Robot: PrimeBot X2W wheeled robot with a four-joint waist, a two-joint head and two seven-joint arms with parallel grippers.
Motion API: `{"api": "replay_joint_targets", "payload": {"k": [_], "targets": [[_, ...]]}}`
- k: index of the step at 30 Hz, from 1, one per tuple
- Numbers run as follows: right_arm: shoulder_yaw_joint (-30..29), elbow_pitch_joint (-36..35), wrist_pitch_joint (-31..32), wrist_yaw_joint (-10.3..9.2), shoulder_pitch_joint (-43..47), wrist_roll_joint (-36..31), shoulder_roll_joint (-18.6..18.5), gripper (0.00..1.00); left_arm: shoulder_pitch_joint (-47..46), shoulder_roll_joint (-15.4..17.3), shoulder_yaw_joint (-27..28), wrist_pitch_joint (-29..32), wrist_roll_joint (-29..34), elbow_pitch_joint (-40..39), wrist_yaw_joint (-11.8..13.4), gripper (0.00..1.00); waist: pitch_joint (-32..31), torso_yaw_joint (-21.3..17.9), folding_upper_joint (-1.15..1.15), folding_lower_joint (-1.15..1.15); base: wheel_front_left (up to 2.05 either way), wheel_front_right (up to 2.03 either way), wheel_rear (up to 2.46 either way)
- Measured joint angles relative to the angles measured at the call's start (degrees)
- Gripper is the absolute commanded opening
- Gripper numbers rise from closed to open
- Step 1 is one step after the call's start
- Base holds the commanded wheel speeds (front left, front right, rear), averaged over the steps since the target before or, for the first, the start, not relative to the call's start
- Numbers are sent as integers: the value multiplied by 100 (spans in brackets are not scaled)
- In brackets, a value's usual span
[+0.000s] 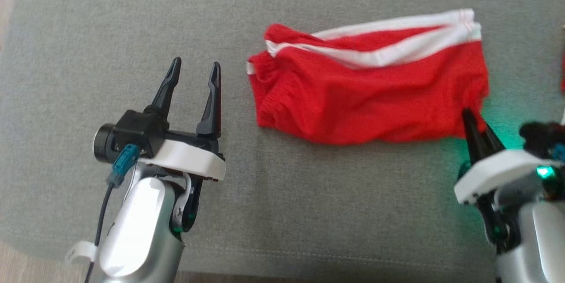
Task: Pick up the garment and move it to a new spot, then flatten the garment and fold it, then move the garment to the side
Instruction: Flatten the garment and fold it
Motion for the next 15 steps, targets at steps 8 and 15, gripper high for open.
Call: {"api": "replay_joint_targets", "payload": {"k": [8, 15], "targets": [[-378, -363, 24, 0, 484, -115, 212, 0, 210, 9, 4, 0, 1, 67, -48, 100, -245, -74, 0, 0, 0, 0, 0], [-18, -767, 260, 0, 435, -441, 219, 0, 230, 7, -34, 0, -5, 137, -51, 100, -427, -25, 0, 0, 0, 0, 0]]}}
